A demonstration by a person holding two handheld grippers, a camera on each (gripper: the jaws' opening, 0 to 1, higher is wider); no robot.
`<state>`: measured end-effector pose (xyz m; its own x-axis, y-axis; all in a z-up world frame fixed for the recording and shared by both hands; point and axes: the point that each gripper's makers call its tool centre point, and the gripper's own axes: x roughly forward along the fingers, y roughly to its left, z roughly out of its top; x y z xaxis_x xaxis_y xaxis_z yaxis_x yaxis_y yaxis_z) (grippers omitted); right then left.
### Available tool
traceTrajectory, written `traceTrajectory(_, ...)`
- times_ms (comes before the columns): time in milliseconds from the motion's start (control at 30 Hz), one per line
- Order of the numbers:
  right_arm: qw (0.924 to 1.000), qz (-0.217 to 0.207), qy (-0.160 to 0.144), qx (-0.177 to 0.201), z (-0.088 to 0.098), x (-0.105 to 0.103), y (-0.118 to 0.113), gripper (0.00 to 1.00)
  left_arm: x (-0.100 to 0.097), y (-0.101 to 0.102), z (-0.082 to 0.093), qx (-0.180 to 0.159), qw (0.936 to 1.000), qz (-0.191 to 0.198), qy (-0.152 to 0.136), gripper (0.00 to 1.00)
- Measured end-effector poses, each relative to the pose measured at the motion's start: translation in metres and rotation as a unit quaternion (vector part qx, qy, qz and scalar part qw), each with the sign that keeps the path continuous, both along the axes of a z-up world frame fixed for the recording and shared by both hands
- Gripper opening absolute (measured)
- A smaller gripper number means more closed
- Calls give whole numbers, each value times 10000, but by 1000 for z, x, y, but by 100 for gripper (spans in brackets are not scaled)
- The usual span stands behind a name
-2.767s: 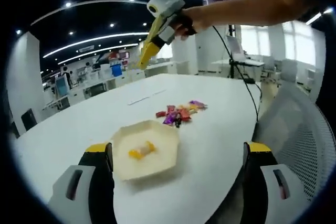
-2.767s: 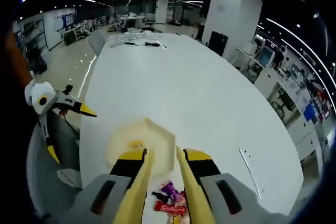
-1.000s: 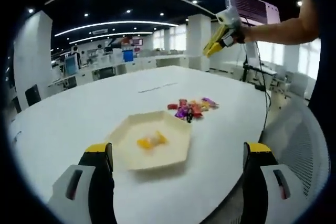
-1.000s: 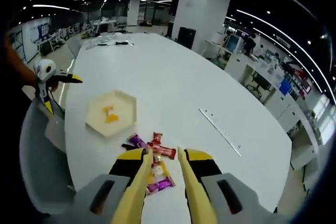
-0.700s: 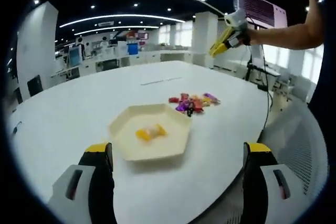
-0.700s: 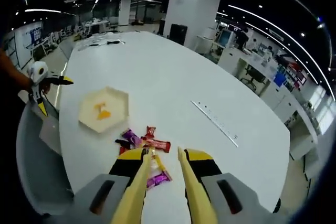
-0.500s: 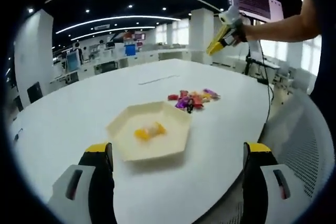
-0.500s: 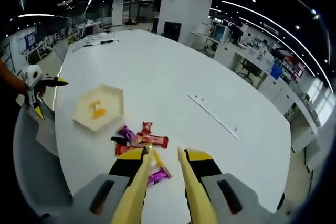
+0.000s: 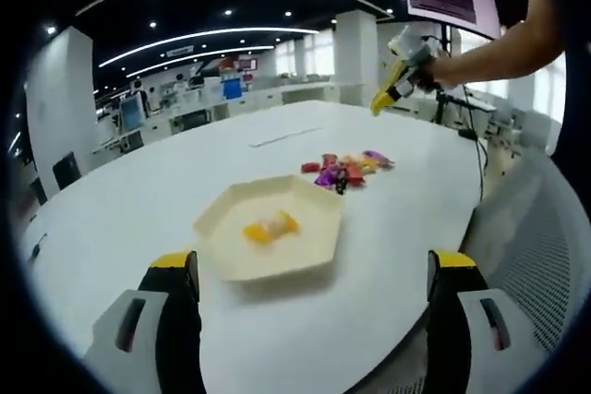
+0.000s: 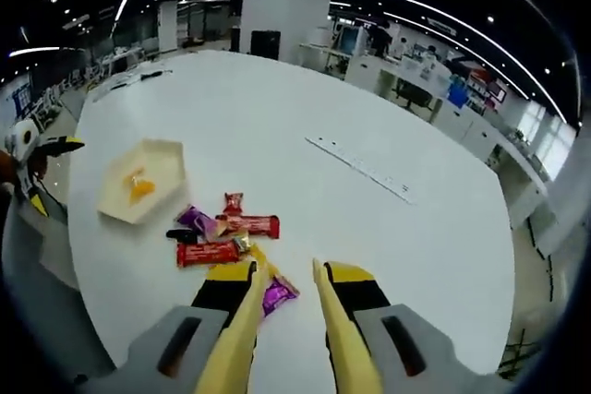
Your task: Place the target food into the container with the food tongs after gripping and lifting it, then release it inside without dropping or visibly crushing the food.
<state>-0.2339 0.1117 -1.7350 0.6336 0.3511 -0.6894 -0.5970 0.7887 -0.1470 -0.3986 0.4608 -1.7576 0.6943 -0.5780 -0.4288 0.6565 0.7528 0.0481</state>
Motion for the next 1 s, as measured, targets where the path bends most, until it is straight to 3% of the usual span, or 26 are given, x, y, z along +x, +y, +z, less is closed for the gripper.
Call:
traceTrajectory(33,9998,-206,14,70,-5,1,-3,28,0,0,0,2,10000,-7,24,99)
traceTrajectory(200,9991,-388,117,84,-24,-1,-1,28,1,5,-4,255,9997,39,-17,95)
traceTrajectory(367,9983,-548,171,-18,-42,-1,-2,28,1,4,-5,225,9997,8,-32,98)
traceTrajectory(467,9972,-684,292,53,-53,-3,0,28,0,5,-11,374,9993,-16,18,99)
traceTrajectory(733,9914,-1206,441,259,-64,-3,-5,28,0,4,-9,273,9996,-17,53,99)
traceTrajectory(1000,9923,-1155,435,81,-79,-12,8,28,1,5,-9,315,9995,-16,27,99)
